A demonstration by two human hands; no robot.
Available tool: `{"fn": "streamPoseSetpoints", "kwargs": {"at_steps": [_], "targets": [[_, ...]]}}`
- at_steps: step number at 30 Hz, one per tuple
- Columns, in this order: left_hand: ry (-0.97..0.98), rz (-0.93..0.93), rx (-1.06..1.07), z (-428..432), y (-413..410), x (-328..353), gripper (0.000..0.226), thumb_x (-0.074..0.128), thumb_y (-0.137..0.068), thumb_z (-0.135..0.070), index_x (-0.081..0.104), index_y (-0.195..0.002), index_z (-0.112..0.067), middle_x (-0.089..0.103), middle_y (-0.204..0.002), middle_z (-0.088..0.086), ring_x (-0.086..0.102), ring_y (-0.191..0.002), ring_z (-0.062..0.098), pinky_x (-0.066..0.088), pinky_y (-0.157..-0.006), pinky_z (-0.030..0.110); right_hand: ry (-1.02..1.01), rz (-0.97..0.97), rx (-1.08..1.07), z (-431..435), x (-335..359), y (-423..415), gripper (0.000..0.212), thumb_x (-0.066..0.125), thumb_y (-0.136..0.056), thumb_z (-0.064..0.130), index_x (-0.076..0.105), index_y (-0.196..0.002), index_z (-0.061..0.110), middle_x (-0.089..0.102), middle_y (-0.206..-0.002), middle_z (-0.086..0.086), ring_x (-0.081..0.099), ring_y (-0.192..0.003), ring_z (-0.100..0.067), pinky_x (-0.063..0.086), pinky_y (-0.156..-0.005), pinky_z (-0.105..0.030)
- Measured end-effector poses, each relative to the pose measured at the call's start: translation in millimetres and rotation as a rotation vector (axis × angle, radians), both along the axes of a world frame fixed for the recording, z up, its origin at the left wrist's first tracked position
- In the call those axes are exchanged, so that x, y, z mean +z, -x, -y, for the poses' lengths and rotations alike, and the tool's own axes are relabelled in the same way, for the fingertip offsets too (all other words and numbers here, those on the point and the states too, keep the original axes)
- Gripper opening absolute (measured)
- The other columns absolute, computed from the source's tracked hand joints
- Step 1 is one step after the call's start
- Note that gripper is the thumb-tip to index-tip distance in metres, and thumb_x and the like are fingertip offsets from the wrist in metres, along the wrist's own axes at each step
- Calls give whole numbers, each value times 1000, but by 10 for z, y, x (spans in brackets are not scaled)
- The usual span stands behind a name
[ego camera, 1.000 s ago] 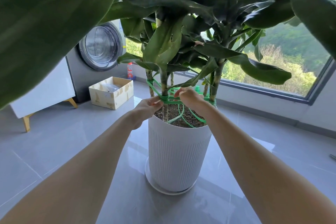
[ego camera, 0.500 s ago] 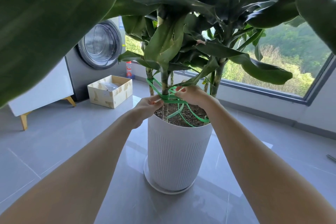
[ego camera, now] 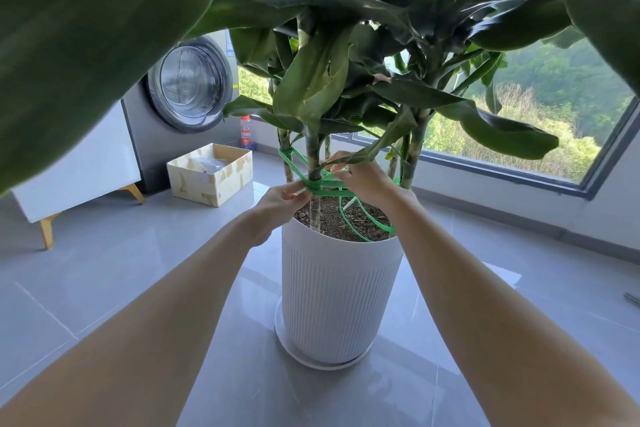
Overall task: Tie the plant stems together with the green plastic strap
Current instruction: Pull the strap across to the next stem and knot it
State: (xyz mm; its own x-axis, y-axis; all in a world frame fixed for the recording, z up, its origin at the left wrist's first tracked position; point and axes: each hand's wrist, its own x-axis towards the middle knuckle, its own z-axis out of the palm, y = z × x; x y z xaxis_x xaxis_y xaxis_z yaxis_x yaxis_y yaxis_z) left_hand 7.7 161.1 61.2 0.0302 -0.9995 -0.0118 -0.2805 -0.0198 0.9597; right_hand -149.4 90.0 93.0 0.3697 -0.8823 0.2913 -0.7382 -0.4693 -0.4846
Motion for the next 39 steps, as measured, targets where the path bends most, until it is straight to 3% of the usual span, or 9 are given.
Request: {"fn": "streamPoseSetpoints", "kwargs": {"at_steps": [2,5,8,13,20,24,26,32,39], "targets": [[-2,-1,-4,-2,3,0,41,50,-96,-26,46,-137,-27,51,-134,6,45,-115,16,34,-94,28,36,-55,16,14,1,66,28,45,-98,7,62,-119,13,53,-112,6,49,-70,1,38,-47,-8],[-4,-1,1,5,2,0,41,51,-96,-26,47,-137,-27,52,-128,4,44,-110,14,35,-89,28,72,-142,-81,72,3,166,24,48,-99,14,63,-117,8,65,-110,-8,56,-66,-10,41,-50,-15],[-13,-11,-2,11,-2,-1,41,51,-96,-25,47,-136,-27,50,-123,2,43,-110,15,35,-90,28,97,-157,-118,11,43,231,24,54,-96,16,64,-117,8,64,-87,-5,51,-58,-10,40,-52,-18],[-12,-15,-3,12,-7,2,40,51,-96,-26,48,-136,-28,50,-117,0,43,-111,16,35,-87,29,227,-153,-245,-37,24,255,19,57,-93,4,61,-110,-1,67,-96,-21,60,-76,-23,56,-78,-43],[-15,-5,10,29,-11,0,41,52,-95,-28,48,-135,-28,53,-117,0,45,-113,17,36,-88,29,461,-185,-273,-129,-82,282,24,51,-89,-9,63,-107,2,69,-89,-15,65,-78,-28,56,-72,-41],[-21,-10,29,28,1,7,40,52,-95,-27,50,-134,-28,53,-125,2,45,-119,19,38,-89,30,515,-228,-260,-207,-167,290,23,45,-85,-15,56,-88,5,54,-70,-8,50,-64,-23,54,-68,-42],[-27,-8,41,26,10,8,39,53,-95,-28,50,-134,-29,53,-132,4,44,-124,20,38,-89,30,499,-219,-306,-174,-171,336,27,44,-82,-18,57,-79,6,61,-73,-9,57,-69,-24,54,-70,-41],[-25,1,48,42,4,5,39,53,-94,-28,50,-134,-30,54,-130,6,45,-119,20,39,-90,30,423,-294,-337,-139,-170,311,28,47,-83,-15,66,-94,2,66,-92,-14,64,-88,-30,54,-78,-38],[-47,-6,49,80,-35,-7,37,57,-93,-29,53,-129,-33,53,-124,3,46,-112,17,41,-87,29,682,58,-108,-251,-312,654,19,49,-85,-7,63,-77,2,69,-80,-10,64,-76,-24,55,-68,-33]]}}
